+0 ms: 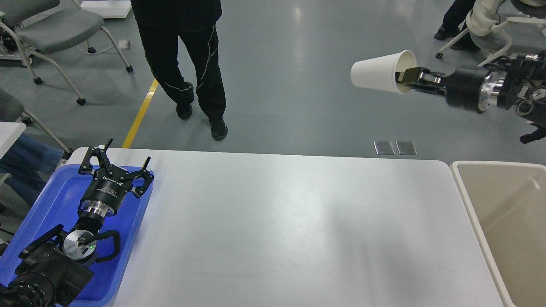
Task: Tidy desktop
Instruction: 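Lift the cup with the right gripper and carry it toward the bin, then release the cup from the right gripper into the beige bin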
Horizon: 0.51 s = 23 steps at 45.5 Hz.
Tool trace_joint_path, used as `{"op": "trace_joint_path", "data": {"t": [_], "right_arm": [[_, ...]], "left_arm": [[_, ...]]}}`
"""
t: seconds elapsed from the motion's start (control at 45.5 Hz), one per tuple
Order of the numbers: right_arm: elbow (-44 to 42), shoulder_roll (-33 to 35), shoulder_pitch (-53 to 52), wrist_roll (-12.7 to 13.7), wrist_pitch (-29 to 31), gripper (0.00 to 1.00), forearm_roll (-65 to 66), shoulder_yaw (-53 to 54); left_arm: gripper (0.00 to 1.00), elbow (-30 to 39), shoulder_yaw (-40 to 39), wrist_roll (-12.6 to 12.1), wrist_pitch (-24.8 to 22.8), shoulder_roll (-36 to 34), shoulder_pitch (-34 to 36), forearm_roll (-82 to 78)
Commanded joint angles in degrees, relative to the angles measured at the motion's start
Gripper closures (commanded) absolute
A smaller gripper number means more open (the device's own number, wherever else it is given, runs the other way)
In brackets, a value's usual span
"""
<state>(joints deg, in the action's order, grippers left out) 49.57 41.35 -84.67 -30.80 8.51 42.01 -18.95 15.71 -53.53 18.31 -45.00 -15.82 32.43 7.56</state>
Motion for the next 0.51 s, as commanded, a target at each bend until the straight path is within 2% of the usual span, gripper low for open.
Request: {"op": "trace_joint_path", "data": {"t": [0.0, 0.11, 0.198, 0.374, 0.484], "right_arm": [[-16.59, 0.22, 5.74, 0.39, 0.46, 1.0, -9.48, 0.58], [-26.79, 0.4, 9.96, 1.27, 1.68, 1.0, -14.23, 0.67], [-33.91, 0.13, 13.12, 2.93, 2.83, 1.0, -17.92, 0.58], [-42.88, -0.22, 18.75, 6.27, 2.83, 1.0, -19.42, 0.93], [-46.4, -0.31, 21.82, 9.35, 2.3, 1.0, -19.42, 2.51]], "left_arm": [[0.0, 0.02, 0.0, -0.02, 0.0, 0.0, 0.0, 0.0], [0.0, 0.02, 0.0, 0.06, 0.0, 0.0, 0.0, 0.0], [0.0, 0.02, 0.0, -0.02, 0.0, 0.0, 0.0, 0.0], [0.0, 0.02, 0.0, 0.06, 0.0, 0.0, 0.0, 0.0], [0.0, 0.02, 0.0, 0.06, 0.0, 0.0, 0.0, 0.0]]}}
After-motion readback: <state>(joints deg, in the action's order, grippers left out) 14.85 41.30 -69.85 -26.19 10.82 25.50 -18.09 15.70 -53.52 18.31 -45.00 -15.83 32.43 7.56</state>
